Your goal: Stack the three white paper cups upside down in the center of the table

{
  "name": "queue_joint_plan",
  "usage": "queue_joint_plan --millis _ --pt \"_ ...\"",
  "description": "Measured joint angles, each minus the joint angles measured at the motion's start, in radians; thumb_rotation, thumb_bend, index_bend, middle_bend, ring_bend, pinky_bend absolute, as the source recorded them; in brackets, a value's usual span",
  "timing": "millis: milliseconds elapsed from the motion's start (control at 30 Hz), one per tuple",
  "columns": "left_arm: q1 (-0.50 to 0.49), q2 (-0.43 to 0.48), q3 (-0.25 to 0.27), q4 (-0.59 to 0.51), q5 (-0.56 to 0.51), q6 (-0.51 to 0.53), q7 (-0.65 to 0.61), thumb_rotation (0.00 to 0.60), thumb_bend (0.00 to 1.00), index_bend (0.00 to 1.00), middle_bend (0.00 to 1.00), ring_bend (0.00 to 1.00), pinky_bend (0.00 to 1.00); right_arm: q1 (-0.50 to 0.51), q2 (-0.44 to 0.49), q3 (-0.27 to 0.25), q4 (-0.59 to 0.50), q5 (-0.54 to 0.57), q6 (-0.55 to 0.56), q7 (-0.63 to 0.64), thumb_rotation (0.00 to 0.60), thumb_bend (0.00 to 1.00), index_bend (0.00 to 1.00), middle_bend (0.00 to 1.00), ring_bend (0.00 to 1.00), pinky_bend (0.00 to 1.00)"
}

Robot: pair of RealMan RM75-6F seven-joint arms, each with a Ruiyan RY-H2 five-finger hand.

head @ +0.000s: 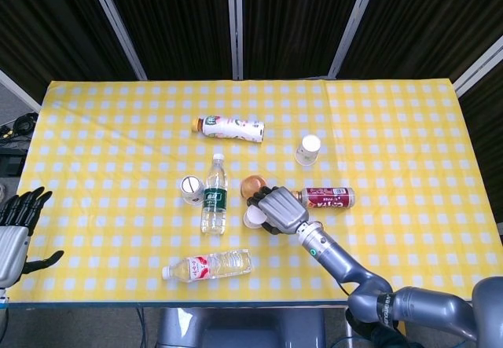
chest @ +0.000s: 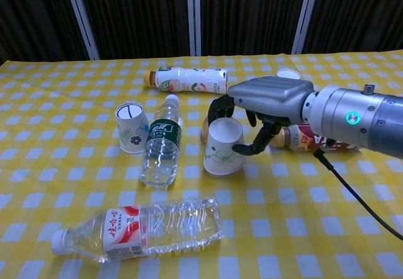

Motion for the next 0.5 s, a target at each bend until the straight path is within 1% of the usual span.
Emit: queue_joint_plan --millis 33,67,100,133,167,233,267,400,500 --pt "-0.001 0.000 0.000 0.000 -0.002 -0.002 0.000 0.600 0.00 0.00 0.00 0.00 0.00 0.004 -0.006 0.001 0.001 0.009 0.000 -0.008 0.600 0.26 0.27 0.26 0.20 0.40" --pt "-0.002 0.000 -0.001 0.000 -0.003 -0.003 0.000 0.600 0.00 0.00 0.00 0.00 0.00 0.009 -0.012 0.002 0.003 0.017 0.000 -0.020 0.600 0.19 0.18 0.18 0.13 0.32" --pt "-0.002 0.000 -0.001 0.000 -0.004 -0.004 0.000 0.600 0.00 0.00 0.00 0.00 0.00 0.012 -0.017 0.001 0.004 0.022 0.001 -0.030 0.600 0.13 0.12 0.12 0.09 0.26" --pt "-0.002 0.001 -0.001 -0.001 -0.005 -0.004 -0.001 0.600 0.00 0.00 0.00 0.00 0.00 0.015 -0.021 0.001 0.006 0.029 0.002 -0.040 0.600 0.05 0.05 0.05 0.03 0.17" --pt "-0.002 0.001 -0.001 -0.001 -0.005 -0.004 -0.001 0.600 0.00 0.00 0.00 0.00 0.00 0.019 -0.025 0.000 0.007 0.043 0.003 -0.051 0.600 0.02 0.01 0.02 0.01 0.11" --pt "-0.002 0.001 -0.001 -0.001 -0.007 -0.004 -0.002 0.600 0.00 0.00 0.00 0.00 0.00 0.023 -0.028 -0.001 0.005 0.068 0.002 -0.064 0.600 0.00 0.00 0.00 0.00 0.03" --pt "-0.003 0.001 -0.002 -0.001 -0.008 -0.004 -0.002 0.600 0.00 0.00 0.00 0.00 0.00 0.026 -0.029 -0.001 -0.001 0.085 0.002 -0.071 0.600 0.00 0.00 0.00 0.00 0.01" --pt "-0.005 0.001 -0.003 0.001 -0.014 -0.009 -0.003 0.600 0.00 0.00 0.00 0.00 0.00 0.026 -0.014 0.002 -0.037 0.098 0.029 -0.080 0.600 0.00 0.00 0.00 0.00 0.00" --pt "-0.006 0.001 -0.005 0.002 -0.018 -0.011 -0.005 0.600 0.00 0.00 0.00 0.00 0.00 0.020 0.025 0.008 -0.075 0.091 0.053 -0.078 0.600 0.00 0.00 0.00 0.00 0.00"
